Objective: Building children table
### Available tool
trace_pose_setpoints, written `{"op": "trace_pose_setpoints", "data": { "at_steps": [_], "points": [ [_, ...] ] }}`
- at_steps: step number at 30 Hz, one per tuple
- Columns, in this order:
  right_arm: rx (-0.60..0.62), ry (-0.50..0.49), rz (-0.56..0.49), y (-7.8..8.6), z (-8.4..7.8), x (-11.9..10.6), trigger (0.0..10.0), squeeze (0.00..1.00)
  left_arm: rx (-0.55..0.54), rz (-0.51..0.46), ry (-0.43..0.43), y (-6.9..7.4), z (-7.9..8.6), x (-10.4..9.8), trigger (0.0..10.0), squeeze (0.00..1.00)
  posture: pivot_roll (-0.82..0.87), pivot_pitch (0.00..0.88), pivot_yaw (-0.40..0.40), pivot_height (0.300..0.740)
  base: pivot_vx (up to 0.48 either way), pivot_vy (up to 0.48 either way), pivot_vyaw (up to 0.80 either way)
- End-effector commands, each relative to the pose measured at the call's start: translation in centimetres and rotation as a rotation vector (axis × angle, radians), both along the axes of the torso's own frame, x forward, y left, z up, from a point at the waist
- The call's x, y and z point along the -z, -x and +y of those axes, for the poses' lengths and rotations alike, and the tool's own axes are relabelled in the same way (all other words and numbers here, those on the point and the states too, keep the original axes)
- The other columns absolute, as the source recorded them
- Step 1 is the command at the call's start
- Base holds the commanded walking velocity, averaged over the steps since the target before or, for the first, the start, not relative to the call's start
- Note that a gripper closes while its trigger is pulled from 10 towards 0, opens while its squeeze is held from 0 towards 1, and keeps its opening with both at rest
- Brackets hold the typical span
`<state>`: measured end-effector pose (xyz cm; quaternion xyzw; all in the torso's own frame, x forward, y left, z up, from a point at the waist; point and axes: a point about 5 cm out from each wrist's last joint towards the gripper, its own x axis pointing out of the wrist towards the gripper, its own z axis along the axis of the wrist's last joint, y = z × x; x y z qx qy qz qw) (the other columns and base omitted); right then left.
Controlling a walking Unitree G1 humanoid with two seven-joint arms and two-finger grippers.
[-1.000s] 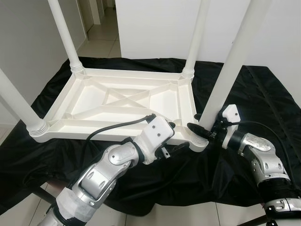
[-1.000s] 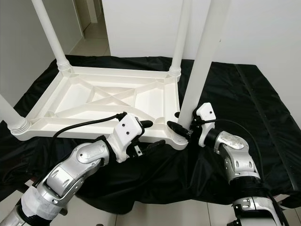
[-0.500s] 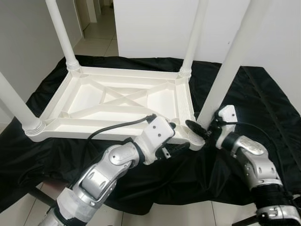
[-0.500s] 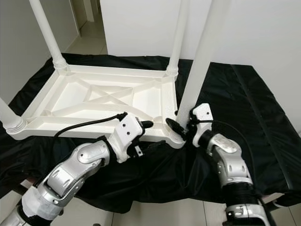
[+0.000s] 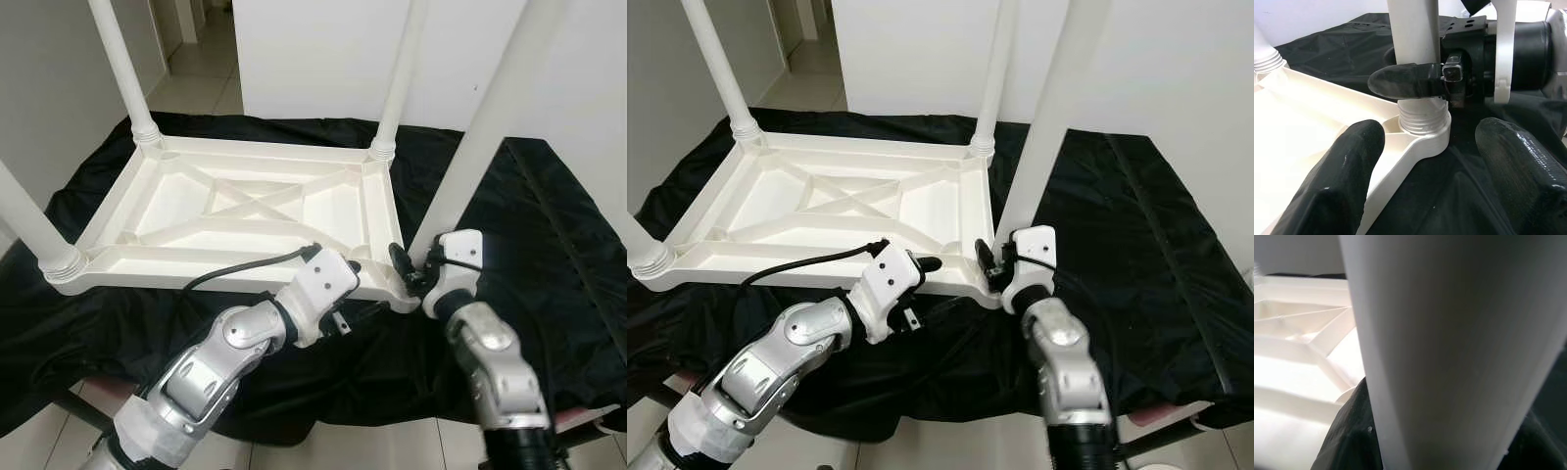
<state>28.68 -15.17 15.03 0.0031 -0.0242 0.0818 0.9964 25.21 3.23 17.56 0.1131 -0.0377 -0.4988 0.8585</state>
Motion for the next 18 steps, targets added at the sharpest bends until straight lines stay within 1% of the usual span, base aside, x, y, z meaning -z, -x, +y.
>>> {"op": "trace_pose_setpoints", "data": {
  "at_steps": [1, 3, 4, 7, 8, 9, 11, 14, 17, 18],
  "points": [
    [0.036, -0.019, 0.083, 0.4, 0.3, 1.6, 10.0, 0.0, 0.074, 0.014, -0.02, 0.4, 0.0, 0.1, 10.0, 0.0, -0.01, 0.042, -0.015, 0.74, 0.0, 0.0, 0.0],
    [0.11, -0.044, 0.083, 0.5, 0.5, 1.6, 10.0, 0.0, 0.074, 0.012, -0.023, 0.4, 0.1, 0.1, 10.0, 0.0, -0.01, 0.038, -0.011, 0.74, 0.0, 0.0, 0.0],
    [0.11, -0.044, 0.083, 0.5, 0.5, 1.6, 10.0, 0.0, 0.074, 0.012, -0.023, 0.4, 0.1, 0.1, 10.0, 0.0, -0.01, 0.038, -0.011, 0.74, 0.0, 0.0, 0.0],
    [0.309, -0.143, 0.122, 1.0, 1.2, 2.1, 10.0, 0.0, 0.082, 0.008, -0.028, 0.4, 0.1, 0.1, 10.0, 0.0, 0.0, 0.032, -0.011, 0.74, 0.0, 0.0, 0.0],
    [0.347, -0.166, 0.125, 1.1, 1.4, 2.1, 10.0, 0.0, 0.084, 0.008, -0.028, 0.4, 0.1, 0.0, 10.0, 0.0, 0.0, 0.032, -0.011, 0.74, 0.0, 0.0, 0.0],
    [0.346, -0.174, 0.126, 1.1, 1.9, 2.0, 10.0, 0.0, 0.085, 0.008, -0.028, 0.5, 0.1, 0.0, 10.0, 0.0, 0.0, 0.029, -0.01, 0.74, 0.0, 0.0, 0.0],
    [0.346, -0.174, 0.126, 1.1, 1.9, 2.0, 10.0, 0.0, 0.085, 0.008, -0.028, 0.5, 0.1, 0.0, 10.0, 0.0, 0.0, 0.029, -0.01, 0.74, 0.0, 0.0, 0.0],
    [0.313, -0.183, 0.106, 1.4, 2.6, 1.6, 10.0, 0.0, 0.087, 0.011, -0.028, 0.5, 0.2, 0.1, 10.0, 0.0, 0.0, 0.025, -0.012, 0.74, 0.0, 0.0, 0.0],
    [0.312, -0.178, 0.085, 1.5, 2.5, 1.3, 10.0, 0.0, 0.088, 0.01, -0.03, 0.5, 0.2, 0.1, 10.0, 0.0, 0.0, 0.025, -0.012, 0.74, 0.0, 0.0, 0.0],
    [0.307, -0.172, 0.055, 1.4, 2.3, 0.9, 10.0, 0.0, 0.087, 0.007, -0.03, 0.4, 0.1, 0.1, 10.0, 0.0, -0.01, 0.021, -0.014, 0.74, 0.0, 0.0, 0.0]
  ]
}}
